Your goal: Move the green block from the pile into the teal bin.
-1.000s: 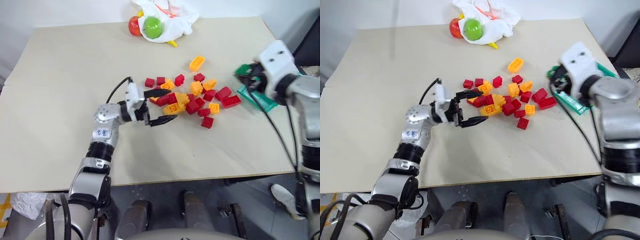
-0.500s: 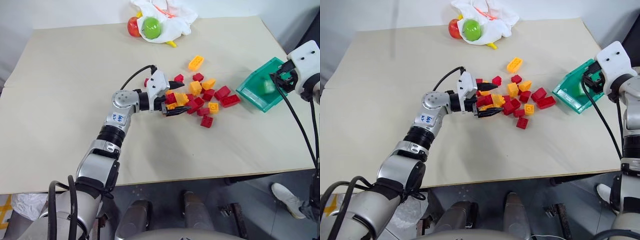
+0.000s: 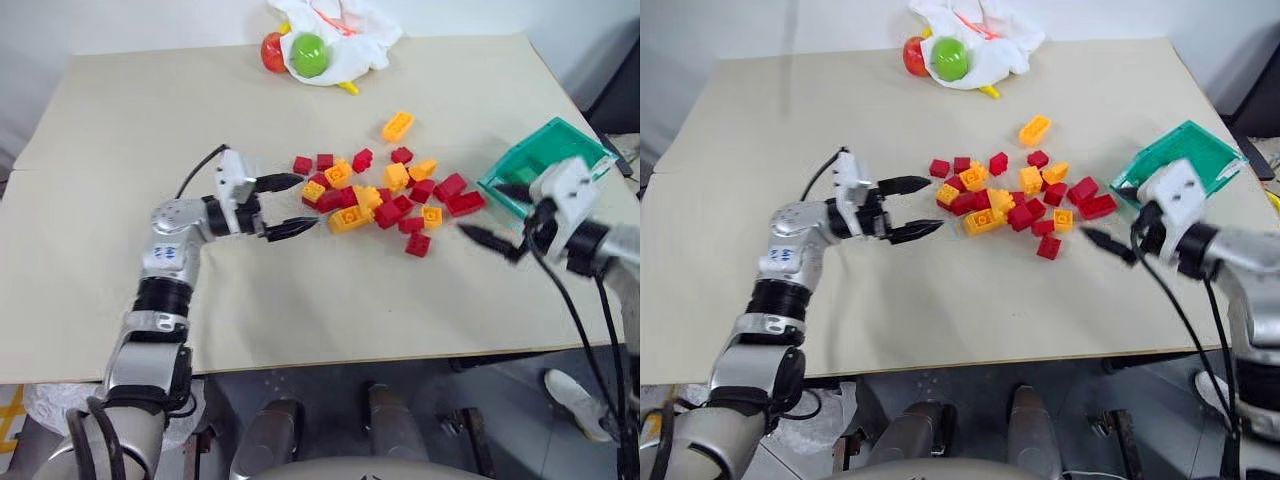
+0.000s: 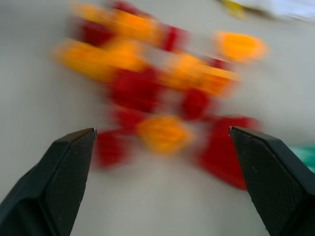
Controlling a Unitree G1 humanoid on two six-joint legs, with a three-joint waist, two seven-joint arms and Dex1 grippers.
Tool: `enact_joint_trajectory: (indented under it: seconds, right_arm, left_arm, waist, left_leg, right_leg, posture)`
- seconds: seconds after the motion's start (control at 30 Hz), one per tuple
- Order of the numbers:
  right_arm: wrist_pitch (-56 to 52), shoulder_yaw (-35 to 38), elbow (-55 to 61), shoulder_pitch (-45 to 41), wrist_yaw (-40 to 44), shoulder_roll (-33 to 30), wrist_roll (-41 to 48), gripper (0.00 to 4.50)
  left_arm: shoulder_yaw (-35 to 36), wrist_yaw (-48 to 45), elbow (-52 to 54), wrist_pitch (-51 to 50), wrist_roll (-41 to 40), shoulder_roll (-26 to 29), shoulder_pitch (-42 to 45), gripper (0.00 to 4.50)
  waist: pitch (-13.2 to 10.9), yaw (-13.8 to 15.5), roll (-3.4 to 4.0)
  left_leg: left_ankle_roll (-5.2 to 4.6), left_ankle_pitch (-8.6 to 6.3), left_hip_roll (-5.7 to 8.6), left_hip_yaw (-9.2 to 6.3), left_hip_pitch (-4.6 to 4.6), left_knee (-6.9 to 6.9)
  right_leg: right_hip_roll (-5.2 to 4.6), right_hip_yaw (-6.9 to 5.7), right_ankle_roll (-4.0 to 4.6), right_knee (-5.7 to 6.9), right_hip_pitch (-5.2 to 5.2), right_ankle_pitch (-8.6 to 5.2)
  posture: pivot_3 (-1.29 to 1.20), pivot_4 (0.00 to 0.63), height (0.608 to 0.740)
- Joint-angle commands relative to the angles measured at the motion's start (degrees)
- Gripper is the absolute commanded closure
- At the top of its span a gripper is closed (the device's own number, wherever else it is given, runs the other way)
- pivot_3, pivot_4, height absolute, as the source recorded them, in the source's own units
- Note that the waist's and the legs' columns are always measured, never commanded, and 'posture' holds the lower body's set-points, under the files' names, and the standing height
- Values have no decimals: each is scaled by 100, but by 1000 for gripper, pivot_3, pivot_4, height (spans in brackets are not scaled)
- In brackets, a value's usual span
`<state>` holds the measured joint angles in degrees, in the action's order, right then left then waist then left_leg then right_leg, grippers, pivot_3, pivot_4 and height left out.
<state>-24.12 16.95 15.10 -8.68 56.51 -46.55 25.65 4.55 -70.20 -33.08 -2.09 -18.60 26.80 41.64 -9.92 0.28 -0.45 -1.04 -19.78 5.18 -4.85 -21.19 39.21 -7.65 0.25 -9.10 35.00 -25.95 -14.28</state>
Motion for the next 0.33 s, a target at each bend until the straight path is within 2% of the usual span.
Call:
enact_joint_trajectory:
  seconds: [0.03,0.17,0.33]
  right_arm:
    - [596,405,-142,305,323,35,156,9]
    - [1008,457,-485,492,485,90,169,9]
    - [1228,497,-595,412,182,274,137,9]
  left_arm:
    - [272,-201,164,-120,-194,423,-271,0]
    - [477,-131,29,-111,-197,709,-489,0]
    - [550,-150,73,5,-146,833,-637,0]
  waist:
    - [0,-6,0]
    - [0,-19,0]
    - [0,-13,0]
  left_leg:
    - [-2,-1,1,0,7,0]
    - [-8,0,-2,-2,25,0]
    - [-8,0,-3,-4,25,0]
  right_leg:
    - [0,0,-4,-7,12,3]
    - [4,0,-5,-32,38,20]
    - [3,-1,-4,-32,38,21]
  posture:
    - [0,150,740]
    - [0,150,740]
    - [0,150,740]
